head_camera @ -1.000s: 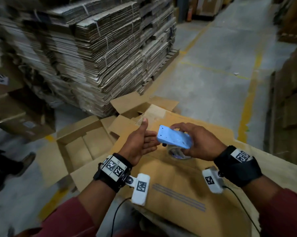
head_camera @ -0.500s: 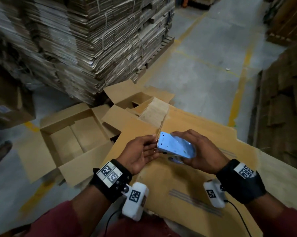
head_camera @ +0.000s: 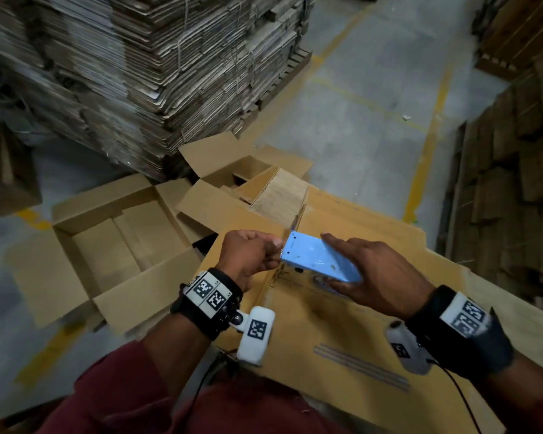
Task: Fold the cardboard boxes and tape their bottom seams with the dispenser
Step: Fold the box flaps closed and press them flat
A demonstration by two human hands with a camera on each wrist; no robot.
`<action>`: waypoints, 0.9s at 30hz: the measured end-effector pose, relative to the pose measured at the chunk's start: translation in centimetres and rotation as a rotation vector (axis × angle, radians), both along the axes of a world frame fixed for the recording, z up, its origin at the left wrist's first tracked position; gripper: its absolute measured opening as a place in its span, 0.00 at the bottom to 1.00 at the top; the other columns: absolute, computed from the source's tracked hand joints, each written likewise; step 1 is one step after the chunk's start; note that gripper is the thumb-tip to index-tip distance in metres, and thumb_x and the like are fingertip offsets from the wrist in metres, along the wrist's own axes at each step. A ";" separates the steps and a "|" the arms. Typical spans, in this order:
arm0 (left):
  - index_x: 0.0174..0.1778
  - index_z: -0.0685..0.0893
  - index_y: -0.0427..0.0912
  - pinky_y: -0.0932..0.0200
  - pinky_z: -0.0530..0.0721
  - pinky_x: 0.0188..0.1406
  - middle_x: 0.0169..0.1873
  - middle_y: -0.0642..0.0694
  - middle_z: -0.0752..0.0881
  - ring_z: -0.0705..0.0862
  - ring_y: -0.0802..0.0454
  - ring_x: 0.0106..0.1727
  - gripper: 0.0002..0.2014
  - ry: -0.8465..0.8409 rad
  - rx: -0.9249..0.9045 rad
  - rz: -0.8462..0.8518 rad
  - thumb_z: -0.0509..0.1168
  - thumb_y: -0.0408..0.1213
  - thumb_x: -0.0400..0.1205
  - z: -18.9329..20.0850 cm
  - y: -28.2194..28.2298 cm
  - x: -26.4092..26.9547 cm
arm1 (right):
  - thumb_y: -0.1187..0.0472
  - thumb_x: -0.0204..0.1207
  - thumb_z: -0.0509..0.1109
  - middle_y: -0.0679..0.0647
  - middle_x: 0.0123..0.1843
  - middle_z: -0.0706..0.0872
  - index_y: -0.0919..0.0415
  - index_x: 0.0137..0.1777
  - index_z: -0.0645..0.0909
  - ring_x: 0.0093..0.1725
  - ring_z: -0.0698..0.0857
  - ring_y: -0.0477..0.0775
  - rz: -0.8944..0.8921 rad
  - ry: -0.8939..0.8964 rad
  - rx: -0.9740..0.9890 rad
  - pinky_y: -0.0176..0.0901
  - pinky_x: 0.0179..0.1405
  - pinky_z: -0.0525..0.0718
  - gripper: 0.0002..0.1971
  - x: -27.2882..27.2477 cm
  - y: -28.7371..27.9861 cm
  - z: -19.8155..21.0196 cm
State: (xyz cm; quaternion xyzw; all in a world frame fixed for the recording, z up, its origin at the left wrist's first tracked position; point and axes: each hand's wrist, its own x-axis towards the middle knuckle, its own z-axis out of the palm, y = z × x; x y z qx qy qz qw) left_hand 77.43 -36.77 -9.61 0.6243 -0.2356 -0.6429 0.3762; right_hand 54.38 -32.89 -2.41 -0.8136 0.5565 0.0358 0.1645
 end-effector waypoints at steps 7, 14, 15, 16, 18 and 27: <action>0.47 0.89 0.25 0.61 0.86 0.23 0.33 0.32 0.90 0.84 0.50 0.23 0.05 -0.050 0.035 0.108 0.69 0.18 0.78 -2.9 -0.4 3.7 | 0.20 0.75 0.47 0.46 0.48 0.76 0.22 0.85 0.48 0.44 0.81 0.54 0.098 0.126 0.018 0.49 0.36 0.77 0.37 -3.6 1.8 -0.1; 0.41 0.86 0.33 0.57 0.84 0.27 0.32 0.37 0.88 0.82 0.48 0.27 0.06 -0.108 -0.016 0.014 0.77 0.24 0.75 -4.8 0.2 3.0 | 0.29 0.82 0.57 0.51 0.60 0.78 0.21 0.84 0.50 0.57 0.81 0.55 0.153 0.397 0.080 0.46 0.49 0.73 0.32 -5.1 1.9 -1.9; 0.40 0.85 0.36 0.57 0.84 0.27 0.32 0.39 0.88 0.82 0.49 0.27 0.10 -0.126 -0.021 0.010 0.81 0.27 0.73 -5.4 0.3 2.3 | 0.30 0.82 0.58 0.51 0.61 0.77 0.21 0.84 0.50 0.59 0.81 0.55 0.148 0.413 0.091 0.48 0.52 0.75 0.32 -5.0 1.7 -2.3; 0.40 0.83 0.38 0.58 0.83 0.26 0.32 0.40 0.88 0.82 0.49 0.27 0.14 -0.157 -0.024 0.012 0.84 0.30 0.71 -6.2 0.4 1.9 | 0.30 0.83 0.58 0.51 0.61 0.77 0.22 0.84 0.51 0.60 0.81 0.56 0.142 0.422 0.106 0.49 0.54 0.75 0.32 -5.0 1.6 -2.8; 0.40 0.83 0.39 0.61 0.81 0.23 0.32 0.42 0.88 0.84 0.51 0.26 0.16 -0.235 -0.045 0.027 0.86 0.32 0.71 -7.5 0.6 1.3 | 0.30 0.83 0.58 0.51 0.61 0.77 0.23 0.84 0.52 0.60 0.81 0.56 0.139 0.442 0.127 0.50 0.54 0.73 0.31 -4.8 1.7 -3.9; 0.39 0.86 0.38 0.60 0.84 0.29 0.36 0.41 0.92 0.90 0.51 0.28 0.16 -0.259 -0.044 0.021 0.88 0.36 0.69 -11.0 0.8 0.0 | 0.32 0.83 0.60 0.50 0.61 0.77 0.24 0.84 0.56 0.62 0.81 0.56 0.078 0.464 0.182 0.50 0.52 0.68 0.31 -4.5 1.6 -5.3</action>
